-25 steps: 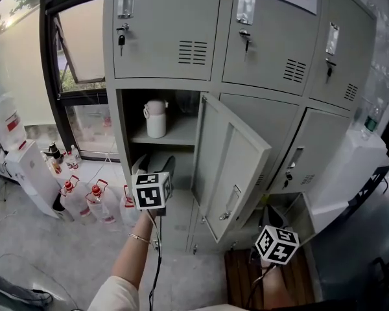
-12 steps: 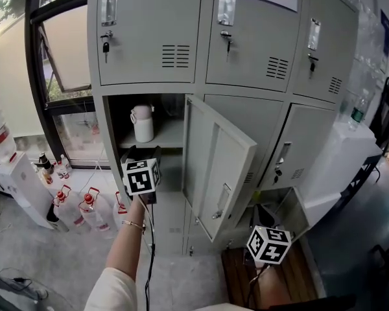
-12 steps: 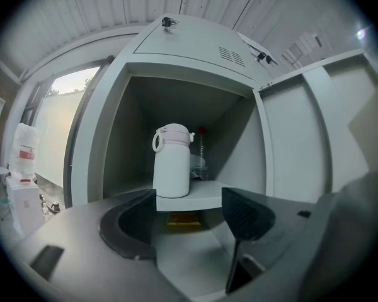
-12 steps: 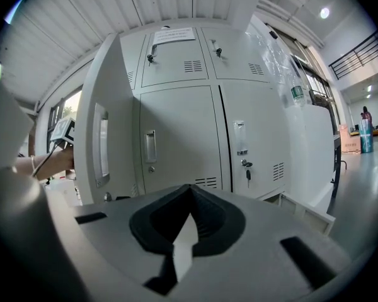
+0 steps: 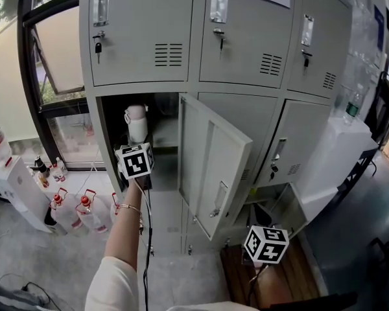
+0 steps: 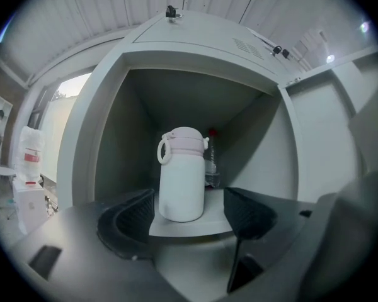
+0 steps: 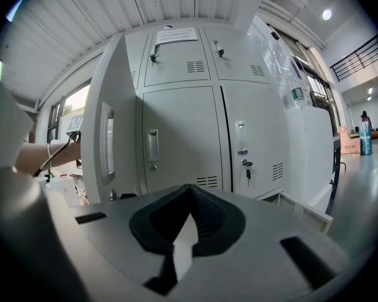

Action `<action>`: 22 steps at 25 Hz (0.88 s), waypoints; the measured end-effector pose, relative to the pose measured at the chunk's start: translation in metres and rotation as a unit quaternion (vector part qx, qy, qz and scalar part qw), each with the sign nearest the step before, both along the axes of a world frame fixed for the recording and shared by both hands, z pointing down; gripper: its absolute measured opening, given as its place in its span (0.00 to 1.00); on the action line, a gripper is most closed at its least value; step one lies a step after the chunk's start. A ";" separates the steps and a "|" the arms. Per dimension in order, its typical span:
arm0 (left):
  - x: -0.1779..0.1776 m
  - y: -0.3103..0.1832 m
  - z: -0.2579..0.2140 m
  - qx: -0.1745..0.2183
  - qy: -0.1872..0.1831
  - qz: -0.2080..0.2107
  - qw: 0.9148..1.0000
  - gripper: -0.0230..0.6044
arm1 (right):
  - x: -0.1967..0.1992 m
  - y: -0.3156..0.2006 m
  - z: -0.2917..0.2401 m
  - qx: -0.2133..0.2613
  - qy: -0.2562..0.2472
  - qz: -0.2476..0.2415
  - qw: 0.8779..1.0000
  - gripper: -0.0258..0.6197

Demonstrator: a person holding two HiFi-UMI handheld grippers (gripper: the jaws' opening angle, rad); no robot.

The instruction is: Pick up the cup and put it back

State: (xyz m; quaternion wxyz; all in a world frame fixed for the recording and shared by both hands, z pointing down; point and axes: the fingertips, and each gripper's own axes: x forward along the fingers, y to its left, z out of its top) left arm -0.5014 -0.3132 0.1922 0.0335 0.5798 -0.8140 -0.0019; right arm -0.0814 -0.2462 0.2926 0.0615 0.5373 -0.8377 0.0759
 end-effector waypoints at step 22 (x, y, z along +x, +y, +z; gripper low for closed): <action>-0.033 -0.042 0.008 -0.043 -0.026 -0.023 0.998 0.60 | 0.008 0.007 0.005 -0.008 0.001 0.010 1.000 0.03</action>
